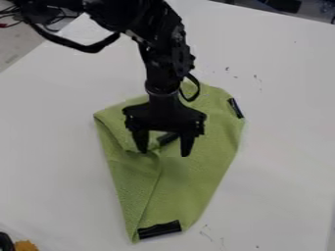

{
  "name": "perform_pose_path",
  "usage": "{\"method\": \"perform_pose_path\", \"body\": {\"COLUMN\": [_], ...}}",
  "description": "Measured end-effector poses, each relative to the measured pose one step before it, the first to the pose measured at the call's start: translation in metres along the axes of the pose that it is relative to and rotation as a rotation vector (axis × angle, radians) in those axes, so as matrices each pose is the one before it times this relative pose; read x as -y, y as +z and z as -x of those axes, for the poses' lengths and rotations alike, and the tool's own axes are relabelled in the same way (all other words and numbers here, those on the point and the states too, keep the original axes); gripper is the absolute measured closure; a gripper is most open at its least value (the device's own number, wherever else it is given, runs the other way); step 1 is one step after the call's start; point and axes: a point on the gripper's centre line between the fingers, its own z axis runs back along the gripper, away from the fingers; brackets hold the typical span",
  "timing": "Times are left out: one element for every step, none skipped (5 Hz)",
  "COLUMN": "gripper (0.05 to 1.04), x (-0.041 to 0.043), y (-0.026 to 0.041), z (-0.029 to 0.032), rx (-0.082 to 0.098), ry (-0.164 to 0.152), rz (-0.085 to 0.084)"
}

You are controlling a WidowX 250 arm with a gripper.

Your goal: Unfold cloth from center to top left

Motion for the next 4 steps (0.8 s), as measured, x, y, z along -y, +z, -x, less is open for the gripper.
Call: {"method": "perform_pose_path", "body": {"gripper": [0.083, 0.083, 0.083, 0.121], "x": [0.00121, -0.00708, -0.00363, -0.00858], "y": [-0.00622, -0.00387, 0.00362, 0.00516], "z": [-0.00190, -0.00695, -0.00755, -0.00800], "rx": [0.0006, -0.0166, -0.0077, 0.0037], "ry": [-0.0029, -0.0084, -0.0191, -0.0010], "rz": [0.0208, -0.0047, -0.0111, -0.0228]}}
